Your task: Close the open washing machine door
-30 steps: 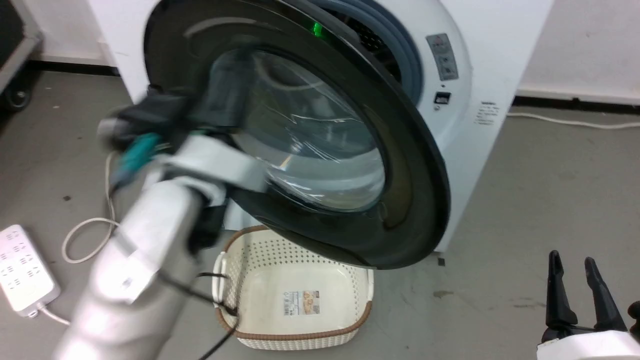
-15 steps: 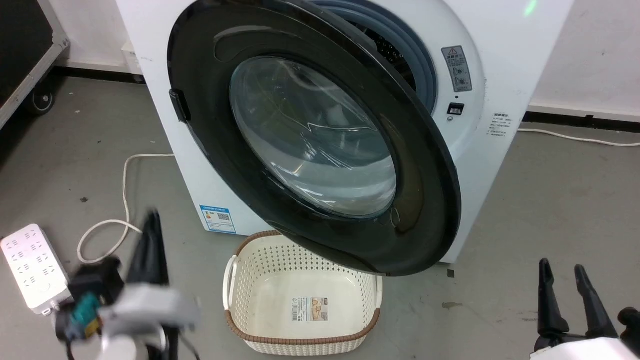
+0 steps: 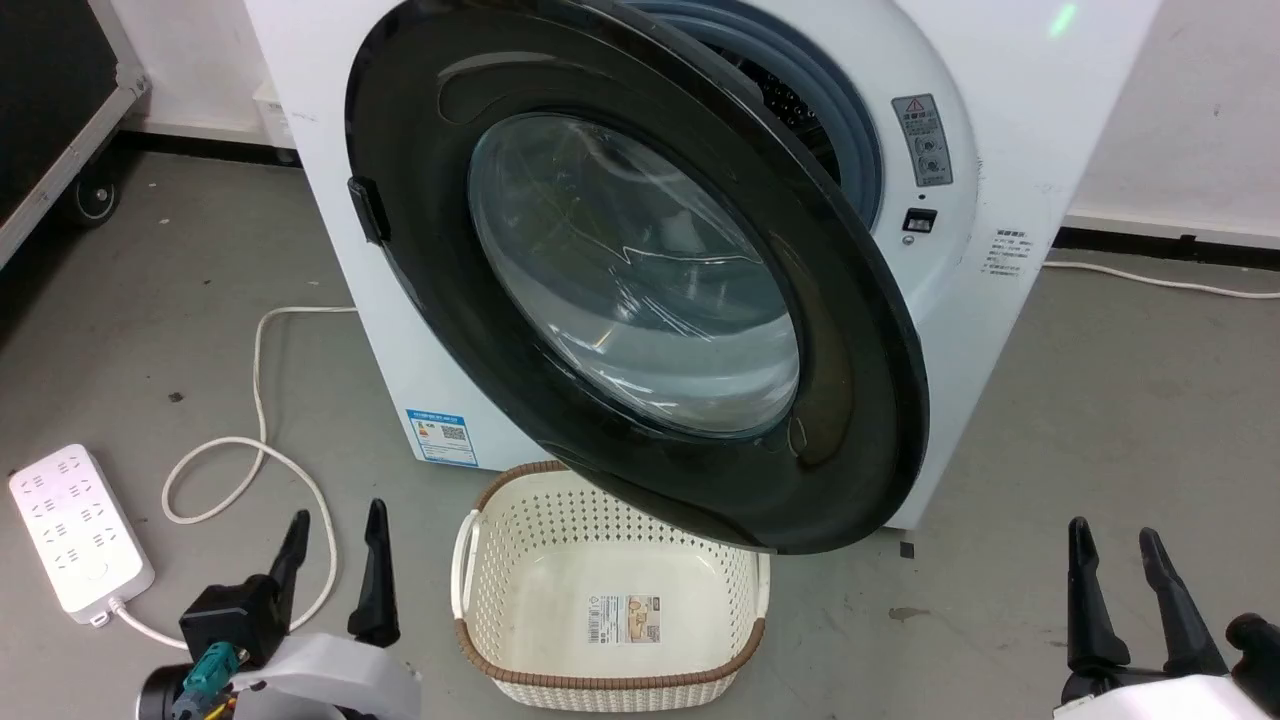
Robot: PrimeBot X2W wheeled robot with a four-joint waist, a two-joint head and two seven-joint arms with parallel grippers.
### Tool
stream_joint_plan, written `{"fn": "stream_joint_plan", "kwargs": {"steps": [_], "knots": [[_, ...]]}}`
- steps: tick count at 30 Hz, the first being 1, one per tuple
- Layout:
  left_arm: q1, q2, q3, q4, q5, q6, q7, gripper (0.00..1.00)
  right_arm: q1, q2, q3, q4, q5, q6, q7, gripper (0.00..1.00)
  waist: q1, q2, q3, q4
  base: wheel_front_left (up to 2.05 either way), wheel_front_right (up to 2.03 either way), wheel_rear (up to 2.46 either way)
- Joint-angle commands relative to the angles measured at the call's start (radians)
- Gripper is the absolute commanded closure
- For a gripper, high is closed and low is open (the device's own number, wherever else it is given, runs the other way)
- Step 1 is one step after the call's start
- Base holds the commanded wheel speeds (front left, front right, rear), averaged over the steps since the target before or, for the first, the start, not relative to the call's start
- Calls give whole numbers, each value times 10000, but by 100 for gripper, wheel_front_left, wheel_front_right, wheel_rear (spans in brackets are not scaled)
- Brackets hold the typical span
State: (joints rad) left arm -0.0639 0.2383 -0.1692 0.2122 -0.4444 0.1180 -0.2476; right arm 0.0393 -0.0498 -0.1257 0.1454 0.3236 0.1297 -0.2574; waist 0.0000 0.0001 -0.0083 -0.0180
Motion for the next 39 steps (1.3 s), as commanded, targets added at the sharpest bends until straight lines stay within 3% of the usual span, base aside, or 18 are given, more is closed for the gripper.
{"fn": "stream_joint_plan", "kwargs": {"steps": [1,2,3,7,10,11,12,13,14,18,19,25,28,29,39], "knots": [[14,75,49,-144,166,86,-80,0,142,-4,-8,-45,-90,10,-43,0,0,-1,-8,-21,0,0,0],[32,96,60,-217,237,119,-90,0,145,-4,-35,-44,-182,10,-43,55,0,-1,-17,-30,0,0,0],[53,122,56,-298,324,153,-98,0,133,-4,-73,-105,-351,10,-43,100,0,-1,-20,-35,0,0,0],[107,169,60,-527,544,266,-114,0,63,-4,-249,-566,-1064,10,-43,100,0,-1,-14,-14,0,0,0],[163,213,44,-728,765,388,-123,0,-137,-4,171,-1341,-1720,10,-43,100,0,-1,25,-2,0,0,0],[188,251,30,-810,887,442,-127,0,-292,-4,1203,-1679,-2029,10,148,100,0,-1,95,8,0,0,0],[188,251,30,-810,887,442,-127,0,-292,-4,1203,-1679,-2029,10,148,100,0,-1,95,8,0,0,0],[167,261,6,-848,974,460,-130,0,-471,-4,2448,-1696,-2166,10,671,100,0,-1,173,38,0,0,0],[152,257,-2,-862,1009,468,-132,0,-567,-4,2979,-1572,-2147,10,1013,100,0,-1,222,55,0,0,0],[92,213,-29,-894,1087,476,-135,0,-978,-4,3813,-838,-1978,10,1841,100,0,-1,370,129,0,0,0],[-14,103,-12,-938,1088,454,-138,0,-1774,-4,3636,259,-1902,10,1837,100,0,-1,590,257,0,0,0],[-147,-19,42,-992,1116,376,-139,0,-2814,-4,2676,1619,-1917,10,1216,100,0,-1,871,492,0,0,0],[-193,-51,84,-1028,1119,359,-140,0,-3146,-4,2315,1908,-1959,10,1054,100,0,-1,993,539,0,0,0],[-259,-94,158,-1072,1118,310,-140,0,-3683,-4,1718,2202,-2122,10,868,100,0,-1,1187,599,0,0,0],[-901,-401,203,-1235,1335,59,-140,0,-5943,-4,-626,3056,-3553,10,617,100,0,-1,2349,1099,0,0,0]]}}
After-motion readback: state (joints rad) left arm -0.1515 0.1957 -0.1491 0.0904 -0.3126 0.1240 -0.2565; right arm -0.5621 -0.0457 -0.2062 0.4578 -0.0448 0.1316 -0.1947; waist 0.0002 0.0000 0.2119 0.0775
